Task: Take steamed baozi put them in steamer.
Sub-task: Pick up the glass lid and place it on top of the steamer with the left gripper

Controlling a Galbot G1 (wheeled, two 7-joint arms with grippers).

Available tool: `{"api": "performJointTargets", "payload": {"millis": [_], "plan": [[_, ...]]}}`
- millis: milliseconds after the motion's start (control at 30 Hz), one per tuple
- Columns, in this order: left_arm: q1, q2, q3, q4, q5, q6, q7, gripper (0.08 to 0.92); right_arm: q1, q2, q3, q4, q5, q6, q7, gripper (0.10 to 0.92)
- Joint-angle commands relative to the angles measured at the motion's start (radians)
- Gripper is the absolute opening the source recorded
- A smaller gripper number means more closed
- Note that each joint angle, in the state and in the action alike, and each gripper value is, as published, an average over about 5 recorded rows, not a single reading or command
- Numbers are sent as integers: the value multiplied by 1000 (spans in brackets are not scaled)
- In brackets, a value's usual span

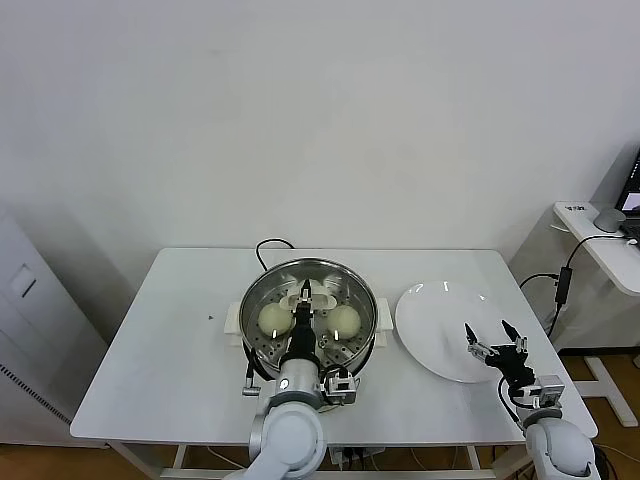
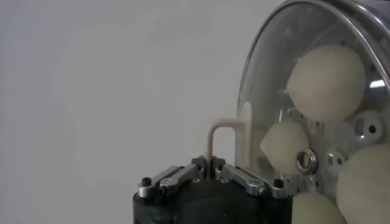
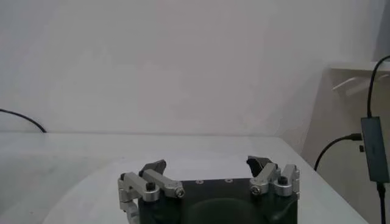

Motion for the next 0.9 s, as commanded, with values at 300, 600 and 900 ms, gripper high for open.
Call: {"api": "performJointTargets", "payload": {"millis": [300,600,900], "plan": [[25,13,-2,6,-108,37,-120,125,-5,3,2,-1,0,3,-4,823],[96,71,-73,-172,-473,-84,-188,359,-7,3,6,-5,-1,7,-9,823],[66,229,-306,-407,-1258,-293,62,618,-3,1,5,-5,-5,3,-7,823]]}}
